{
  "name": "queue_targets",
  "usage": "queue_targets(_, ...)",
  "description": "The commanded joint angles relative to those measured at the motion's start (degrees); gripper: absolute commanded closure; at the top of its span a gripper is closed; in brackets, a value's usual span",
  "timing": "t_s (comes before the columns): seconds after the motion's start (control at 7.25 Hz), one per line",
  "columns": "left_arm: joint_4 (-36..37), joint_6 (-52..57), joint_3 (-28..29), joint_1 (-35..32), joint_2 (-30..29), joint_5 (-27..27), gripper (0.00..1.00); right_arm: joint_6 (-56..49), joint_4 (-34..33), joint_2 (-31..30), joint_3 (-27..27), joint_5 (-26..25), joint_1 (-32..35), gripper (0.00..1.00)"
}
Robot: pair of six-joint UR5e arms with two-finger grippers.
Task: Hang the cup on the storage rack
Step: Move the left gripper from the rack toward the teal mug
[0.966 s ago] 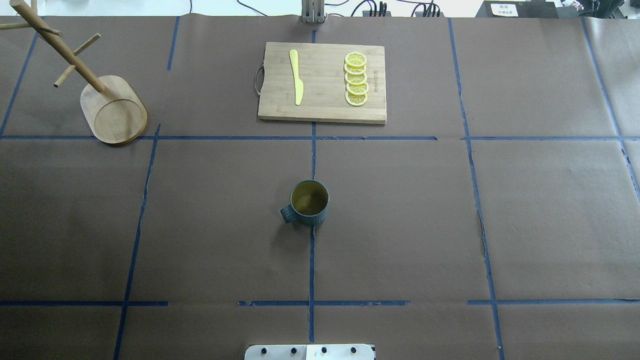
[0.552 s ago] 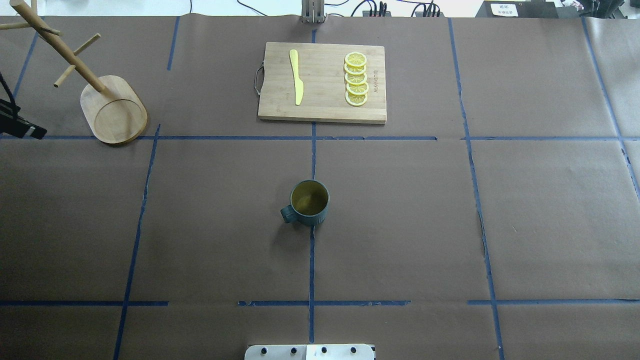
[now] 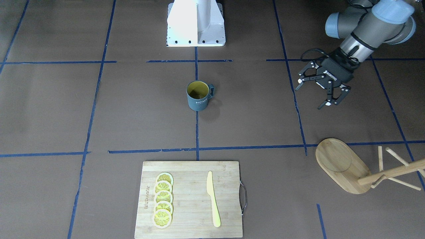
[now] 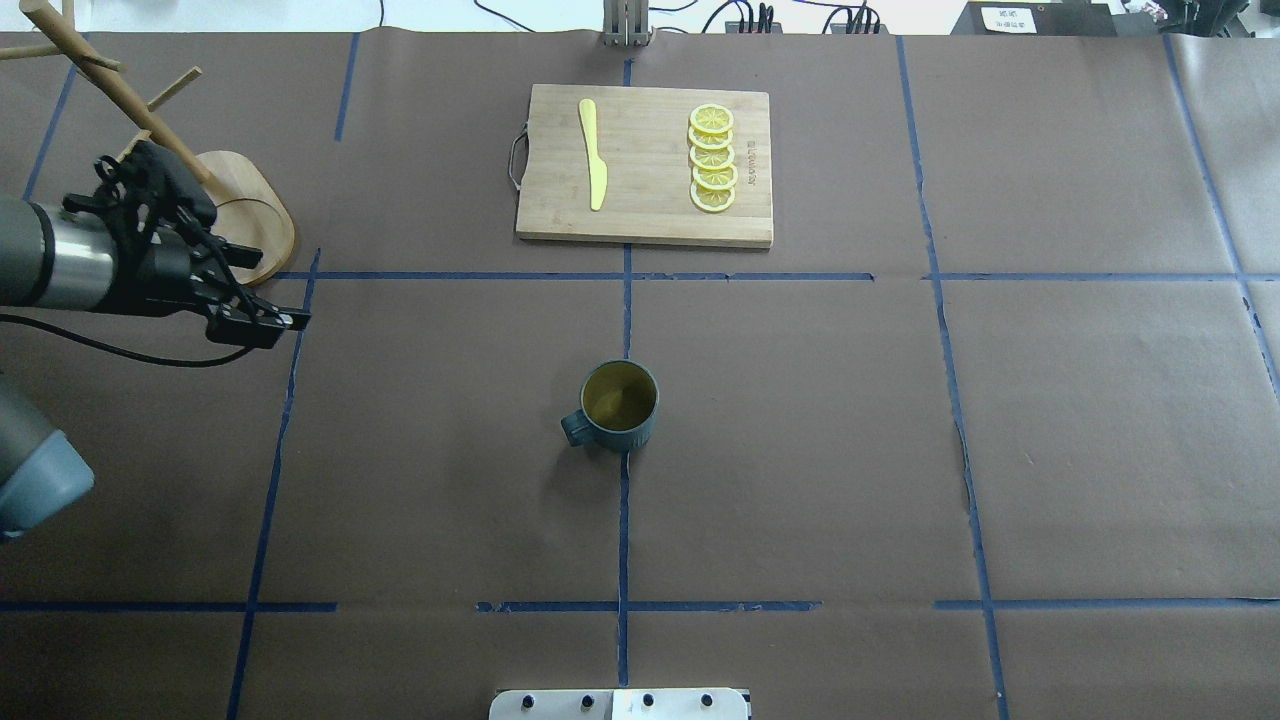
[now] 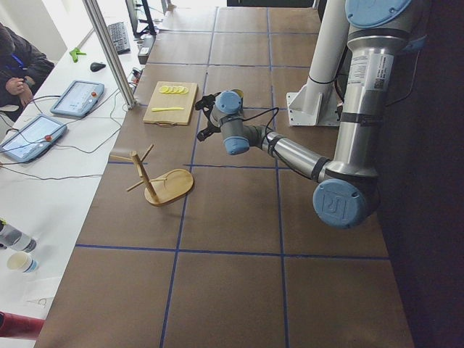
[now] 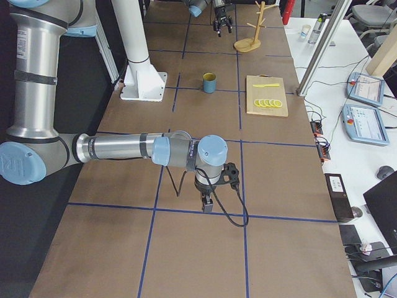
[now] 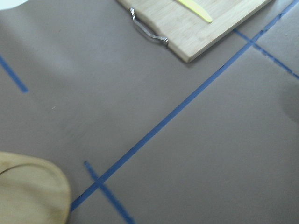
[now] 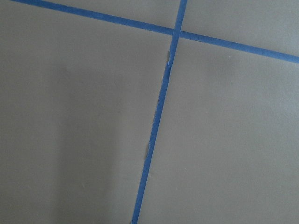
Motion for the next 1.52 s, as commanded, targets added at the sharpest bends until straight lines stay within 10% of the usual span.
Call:
queue_targets(0.0, -7.47, -0.24, 2.7, 11.6, -4.66, 10.49, 0.0, 0.01, 0.0, 0.02, -0.18, 0.03, 0.0, 0.0)
queue_targets(0.28, -10.94, -0.33, 4.48, 22.68, -7.21, 25.6, 0.0, 0.01, 0.0, 0.11, -0.27, 0.03, 0.0, 0.0)
queue_targets(0.69, -11.38, -0.41, 11.32, 28.08, -13.9, 32.41, 0.0, 0.1, 0.0, 0.2, -0.18, 0.12, 0.0, 0.0)
queue_targets(1.38, -11.82, -0.41, 16.7, 29.32, -18.22, 32.79, 0.02, 0.1, 0.0, 0.29, -0.36, 0.12, 0.0, 0.0)
